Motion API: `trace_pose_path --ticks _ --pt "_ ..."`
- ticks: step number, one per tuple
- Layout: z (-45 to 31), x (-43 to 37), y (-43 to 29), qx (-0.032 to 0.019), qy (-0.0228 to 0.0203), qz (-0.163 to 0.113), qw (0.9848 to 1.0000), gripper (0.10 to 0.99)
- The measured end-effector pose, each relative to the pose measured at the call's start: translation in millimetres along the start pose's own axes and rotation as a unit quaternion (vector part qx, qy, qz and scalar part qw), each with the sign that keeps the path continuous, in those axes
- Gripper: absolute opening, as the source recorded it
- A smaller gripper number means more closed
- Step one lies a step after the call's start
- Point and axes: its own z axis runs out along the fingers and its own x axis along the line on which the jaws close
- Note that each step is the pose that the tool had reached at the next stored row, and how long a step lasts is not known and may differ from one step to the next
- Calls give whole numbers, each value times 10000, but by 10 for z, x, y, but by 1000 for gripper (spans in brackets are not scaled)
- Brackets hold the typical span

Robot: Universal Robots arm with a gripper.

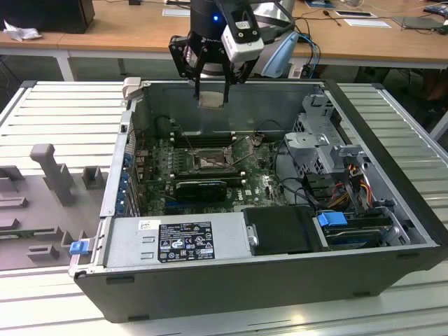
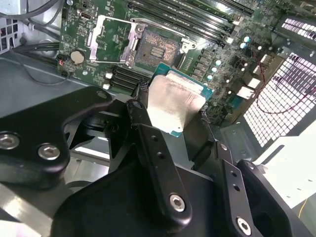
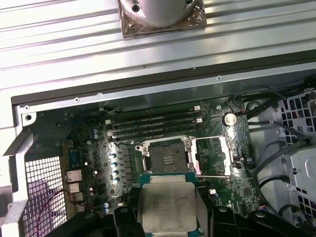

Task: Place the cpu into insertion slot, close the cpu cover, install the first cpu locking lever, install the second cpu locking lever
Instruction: 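Place the cpu into insertion slot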

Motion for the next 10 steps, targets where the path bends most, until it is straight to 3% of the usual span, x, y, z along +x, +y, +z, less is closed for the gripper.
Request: trace_pose_path --ticks 6,10 --pt "2 0 0 -2 -18 195 9998 529" --pt "4 0 0 -6 -44 487 9988 529"
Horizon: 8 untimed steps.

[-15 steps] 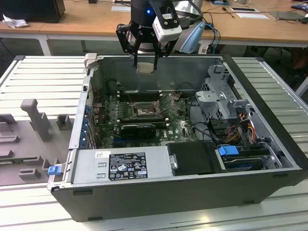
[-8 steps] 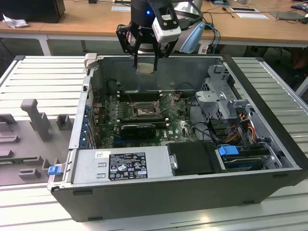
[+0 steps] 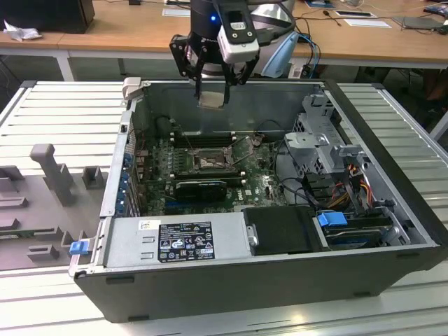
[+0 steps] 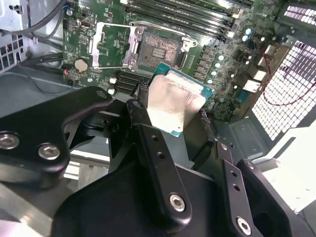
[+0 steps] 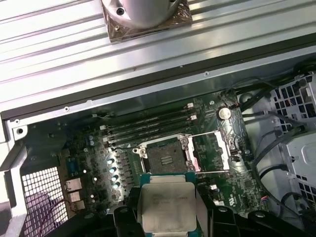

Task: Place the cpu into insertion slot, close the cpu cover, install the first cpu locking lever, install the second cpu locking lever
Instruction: 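Place the cpu into insertion slot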

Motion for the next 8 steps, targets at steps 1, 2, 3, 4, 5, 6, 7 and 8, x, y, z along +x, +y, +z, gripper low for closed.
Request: trace_pose_path --ticks 1,2,3,4,5,6,7,8 --pt "0 0 0 -1 -4 41 10000 529" --pt "0 0 0 -2 -12 129 9999 529" --pt "0 0 0 -4 -19 210 9998 529" --pt "1 0 0 -5 -24 269 9996 529" --pt "0 0 0 -6 -29 332 9994 529" --pt "1 0 0 -7 -33 366 9993 529" --pt "1 0 0 -7 -36 402 9992 529" --pt "1 0 0 -8 -39 434 9991 529"
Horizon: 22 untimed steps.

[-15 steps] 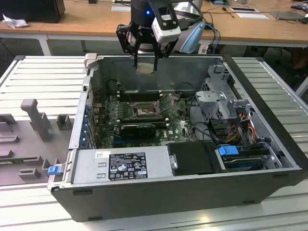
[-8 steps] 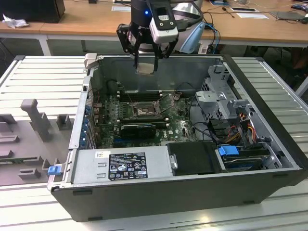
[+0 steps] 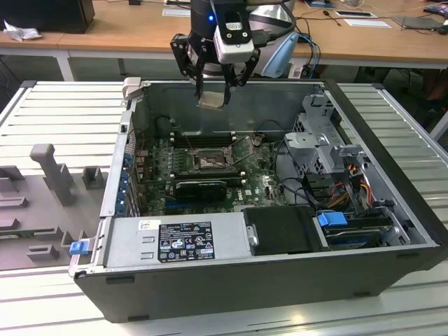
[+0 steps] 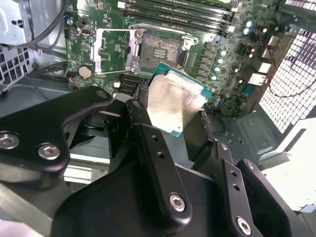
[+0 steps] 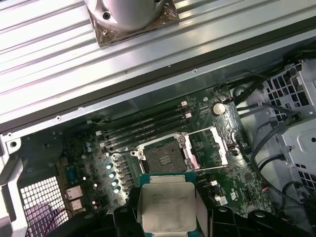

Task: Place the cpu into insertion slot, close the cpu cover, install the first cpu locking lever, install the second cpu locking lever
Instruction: 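Place the cpu into insertion slot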

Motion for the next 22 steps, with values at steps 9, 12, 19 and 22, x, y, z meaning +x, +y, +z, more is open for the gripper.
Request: trace_pose_path --ticks 9,12,19,22 --pt "5 0 -1 -10 -49 553 9985 529" --pt "9 0 -1 -16 -80 894 9960 529" --pt "44 -1 -4 -15 -84 959 9954 529" --pt "45 -1 -4 -18 -93 1064 9943 529"
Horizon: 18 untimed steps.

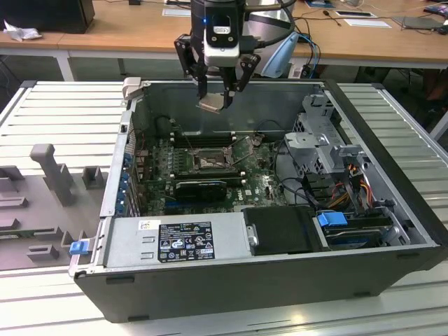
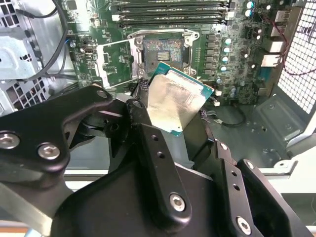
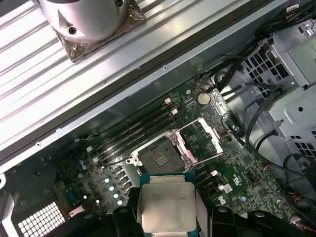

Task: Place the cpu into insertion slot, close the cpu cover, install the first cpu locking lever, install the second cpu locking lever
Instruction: 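Place the cpu into insertion slot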

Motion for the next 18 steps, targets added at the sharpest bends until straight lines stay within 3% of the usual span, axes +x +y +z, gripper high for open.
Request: trace_pose_path --ticks 5,8,10,16,18 --pt "3 0 0 -7 -31 356 9994 529" --pt "5 0 0 -13 -59 668 9977 529" --pt "7 0 -1 -16 -76 853 9963 529" --pt "14 -1 -1 -27 -128 1437 9895 529" --pt "27 -1 -2 -28 -135 1511 9884 529"
